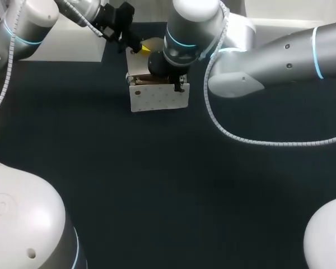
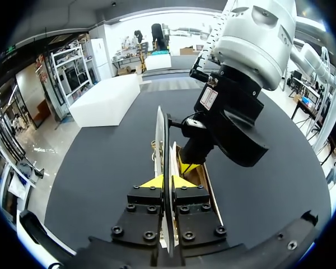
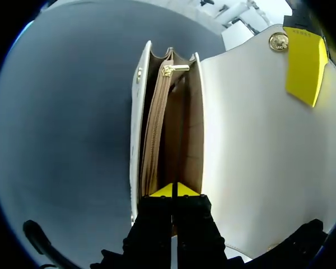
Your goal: Pick up the bag, open it, inspect its contents, close it, and place it on the opposite side
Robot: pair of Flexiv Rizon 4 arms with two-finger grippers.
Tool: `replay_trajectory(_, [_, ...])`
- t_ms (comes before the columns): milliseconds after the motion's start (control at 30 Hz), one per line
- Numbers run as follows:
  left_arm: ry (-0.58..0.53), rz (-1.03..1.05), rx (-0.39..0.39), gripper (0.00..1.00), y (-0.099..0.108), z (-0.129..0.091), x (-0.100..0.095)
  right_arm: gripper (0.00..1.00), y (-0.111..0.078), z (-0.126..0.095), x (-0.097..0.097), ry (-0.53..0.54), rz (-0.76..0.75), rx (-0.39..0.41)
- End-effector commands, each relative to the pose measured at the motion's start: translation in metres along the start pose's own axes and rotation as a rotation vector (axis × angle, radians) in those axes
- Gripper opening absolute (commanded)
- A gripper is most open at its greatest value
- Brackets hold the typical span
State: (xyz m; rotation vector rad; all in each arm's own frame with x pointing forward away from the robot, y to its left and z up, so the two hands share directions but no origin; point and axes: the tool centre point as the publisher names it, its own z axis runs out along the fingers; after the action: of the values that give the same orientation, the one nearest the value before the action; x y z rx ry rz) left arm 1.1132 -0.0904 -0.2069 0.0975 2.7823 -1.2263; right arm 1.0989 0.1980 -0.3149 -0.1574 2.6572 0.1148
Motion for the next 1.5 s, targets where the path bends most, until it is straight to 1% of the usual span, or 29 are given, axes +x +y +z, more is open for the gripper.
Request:
replay_trajectory(33, [0.022,0.001,0.025,0.00,0.0026,0.0012,-0.0056,0.00,0.0004,-0.0007,0.0031,0.009,0.011,0.010])
replay_trajectory(200, [0.038,0.005,0.048,0.00,0.0062,0.0050,-0.0074,0.00,0.0004,-0.0015,0.0097,0.013,0.027,0.022])
replay_trajectory(267, [0.041,0.003,0.053,0.00,0.0067,0.0055,-0.0079,0.29,0.0006,-0.0017,0.0108,0.013,0.029,0.029])
replay_trajectory(333, [0.042,0.004,0.056,0.00,0.0063,0.0044,-0.0082,0.53,0.0006,-0.0019,0.0112,0.013,0.033,0.038])
replay_trajectory(367, [0.042,0.006,0.058,0.00,0.0056,0.0034,-0.0081,0.81,0.0006,-0.0019,0.0113,0.013,0.035,0.041])
replay_trajectory(400, [0.042,0.008,0.059,0.00,0.0049,0.0026,-0.0080,1.00,0.0006,-0.0019,0.0114,0.013,0.036,0.045])
replay_trajectory(800, [0.041,0.034,0.062,0.00,0.0009,-0.0001,-0.0053,1.00,0.0004,0.0029,0.0122,0.024,0.051,0.072])
replay_trajectory(1500, [0.045,0.053,0.059,0.00,-0.0008,0.0018,-0.0041,1.00,-0.0008,0.0038,0.0102,0.028,0.054,0.066])
